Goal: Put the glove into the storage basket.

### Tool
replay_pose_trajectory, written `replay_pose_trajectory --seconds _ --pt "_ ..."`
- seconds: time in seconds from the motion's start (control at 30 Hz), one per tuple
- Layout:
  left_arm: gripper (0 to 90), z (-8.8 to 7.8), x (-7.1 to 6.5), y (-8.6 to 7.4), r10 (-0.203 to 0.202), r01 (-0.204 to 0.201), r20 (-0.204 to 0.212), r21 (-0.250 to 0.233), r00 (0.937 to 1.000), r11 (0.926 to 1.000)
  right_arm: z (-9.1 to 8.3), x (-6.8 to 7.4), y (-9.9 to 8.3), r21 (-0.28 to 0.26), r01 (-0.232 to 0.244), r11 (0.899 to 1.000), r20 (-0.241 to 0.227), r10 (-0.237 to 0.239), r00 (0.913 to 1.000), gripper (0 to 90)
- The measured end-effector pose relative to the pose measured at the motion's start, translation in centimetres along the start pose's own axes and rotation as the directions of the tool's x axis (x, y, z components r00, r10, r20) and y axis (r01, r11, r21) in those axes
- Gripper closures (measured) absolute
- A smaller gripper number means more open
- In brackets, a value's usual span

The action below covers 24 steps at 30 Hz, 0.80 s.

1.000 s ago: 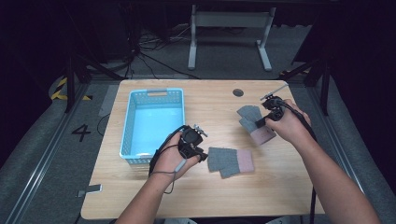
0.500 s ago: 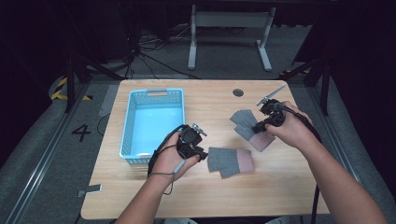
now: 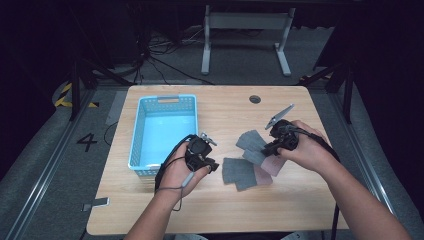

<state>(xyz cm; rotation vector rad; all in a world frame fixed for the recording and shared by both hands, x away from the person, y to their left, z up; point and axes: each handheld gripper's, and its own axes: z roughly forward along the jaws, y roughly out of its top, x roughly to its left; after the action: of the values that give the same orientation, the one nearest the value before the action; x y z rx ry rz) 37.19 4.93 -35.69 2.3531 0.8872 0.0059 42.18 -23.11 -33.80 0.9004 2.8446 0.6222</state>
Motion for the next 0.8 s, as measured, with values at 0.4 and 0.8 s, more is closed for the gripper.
replay_pose_trajectory --seconds 0.4,0.8 --pt "76.9 0.1 -0.1 0.0 0.009 -0.009 -0.024 0.009 0.9997 0.9999 2.7 1.7 -0.5 0.03 0.087 0.996 -0.044 -0.086 0.9953 78.1" --pt "87.7 1.1 -0.2 0.1 0.023 -0.023 -0.015 0.04 0.9996 0.999 5.3 2.4 -1.1 0.076 0.108 0.991 -0.059 -0.104 0.9928 77.7"
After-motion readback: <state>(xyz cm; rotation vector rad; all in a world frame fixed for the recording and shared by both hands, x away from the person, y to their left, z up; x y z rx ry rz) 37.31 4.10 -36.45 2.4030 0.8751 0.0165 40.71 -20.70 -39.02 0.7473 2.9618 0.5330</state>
